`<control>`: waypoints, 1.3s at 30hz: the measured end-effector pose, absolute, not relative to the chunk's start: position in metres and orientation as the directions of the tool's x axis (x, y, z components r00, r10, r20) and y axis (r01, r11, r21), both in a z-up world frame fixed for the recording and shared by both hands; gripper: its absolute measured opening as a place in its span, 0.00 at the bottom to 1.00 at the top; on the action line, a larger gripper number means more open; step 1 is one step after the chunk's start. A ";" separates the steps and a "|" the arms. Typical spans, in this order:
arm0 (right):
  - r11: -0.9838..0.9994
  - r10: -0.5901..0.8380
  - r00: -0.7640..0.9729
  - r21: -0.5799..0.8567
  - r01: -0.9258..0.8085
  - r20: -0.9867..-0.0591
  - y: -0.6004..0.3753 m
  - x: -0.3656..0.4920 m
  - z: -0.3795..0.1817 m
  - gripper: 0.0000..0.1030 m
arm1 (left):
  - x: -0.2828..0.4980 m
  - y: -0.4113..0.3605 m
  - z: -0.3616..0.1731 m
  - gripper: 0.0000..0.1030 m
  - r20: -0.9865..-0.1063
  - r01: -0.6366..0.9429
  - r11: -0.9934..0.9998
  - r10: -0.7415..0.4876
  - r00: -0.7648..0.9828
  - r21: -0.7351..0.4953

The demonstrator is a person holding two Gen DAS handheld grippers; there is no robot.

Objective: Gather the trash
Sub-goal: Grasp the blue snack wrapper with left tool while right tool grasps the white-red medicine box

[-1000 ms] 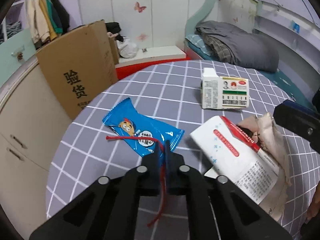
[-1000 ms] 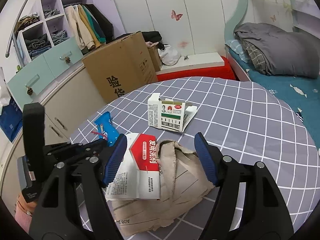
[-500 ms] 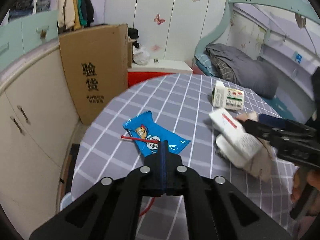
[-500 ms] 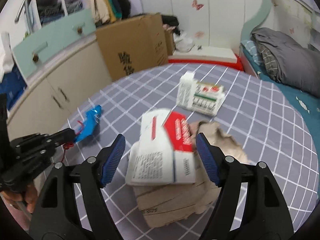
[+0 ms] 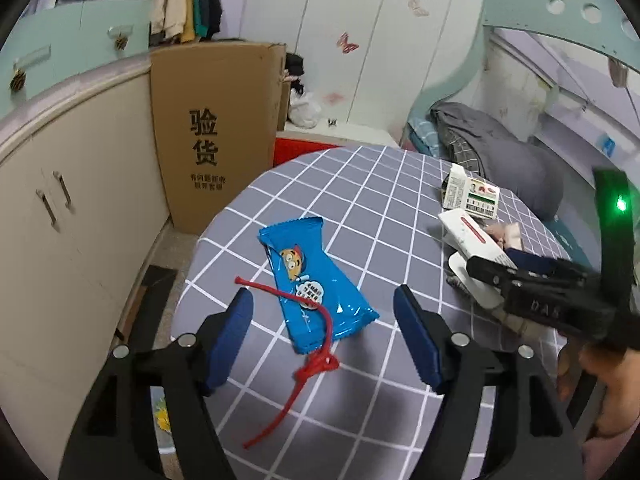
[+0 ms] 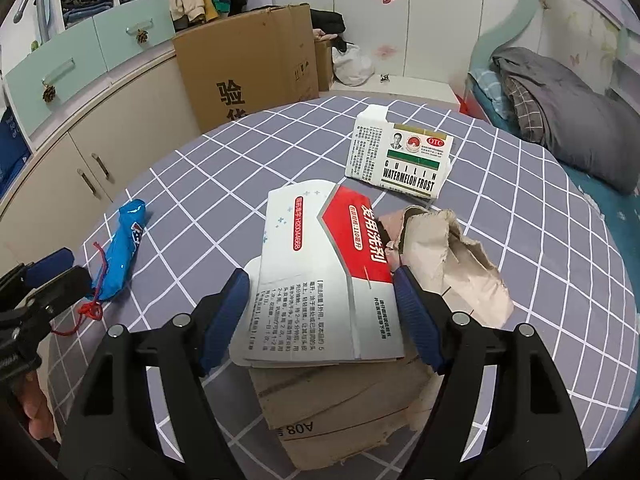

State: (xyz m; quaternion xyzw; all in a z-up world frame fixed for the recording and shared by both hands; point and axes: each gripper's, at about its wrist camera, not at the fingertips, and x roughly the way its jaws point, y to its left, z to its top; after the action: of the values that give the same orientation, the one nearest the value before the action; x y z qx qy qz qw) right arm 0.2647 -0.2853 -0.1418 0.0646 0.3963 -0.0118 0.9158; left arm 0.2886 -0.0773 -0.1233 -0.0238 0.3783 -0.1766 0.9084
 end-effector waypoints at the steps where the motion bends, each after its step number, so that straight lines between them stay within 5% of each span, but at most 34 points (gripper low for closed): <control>1: 0.991 0.033 0.687 0.113 0.072 -0.726 -0.286 0.264 -0.142 0.71 | 0.293 -0.078 -0.125 0.72 -0.690 0.277 0.944 -0.321 0.648 -0.178; 9: 0.987 0.059 0.693 0.146 0.067 -0.718 -0.293 0.263 -0.140 0.71 | 0.321 -0.112 -0.141 0.74 -0.789 0.181 0.981 -0.169 0.591 -0.074; 10: 0.987 0.061 0.694 0.148 0.066 -0.717 -0.293 0.264 -0.140 0.71 | 0.321 -0.118 -0.141 0.67 -0.789 0.170 0.985 -0.132 0.600 -0.036; 11: 0.986 0.062 0.694 0.150 0.066 -0.717 -0.292 0.263 -0.140 0.71 | 0.321 -0.122 -0.141 0.47 -0.783 0.162 0.987 -0.096 0.615 0.006; 16: 0.988 0.059 0.691 0.140 0.061 -0.720 -0.290 0.262 -0.139 0.71 | 0.316 -0.117 -0.134 0.28 -0.754 0.208 0.978 -0.153 0.638 -0.023; 17: 0.990 0.053 0.689 0.130 0.061 -0.723 -0.289 0.263 -0.140 0.69 | 0.313 -0.113 -0.130 0.12 -0.741 0.221 0.975 -0.174 0.649 -0.035; 39: 0.997 0.049 0.755 0.078 0.003 -0.654 -0.240 0.238 -0.085 0.65 | 0.274 -0.050 -0.078 0.09 -0.631 0.288 0.922 -0.387 0.673 -0.259</control>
State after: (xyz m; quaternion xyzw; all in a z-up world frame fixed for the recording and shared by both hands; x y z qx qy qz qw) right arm 0.2377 -0.2397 -0.0854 0.0372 0.3498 0.0125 0.9360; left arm 0.2742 -0.0502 -0.0777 -0.0691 0.3598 -0.1849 0.9119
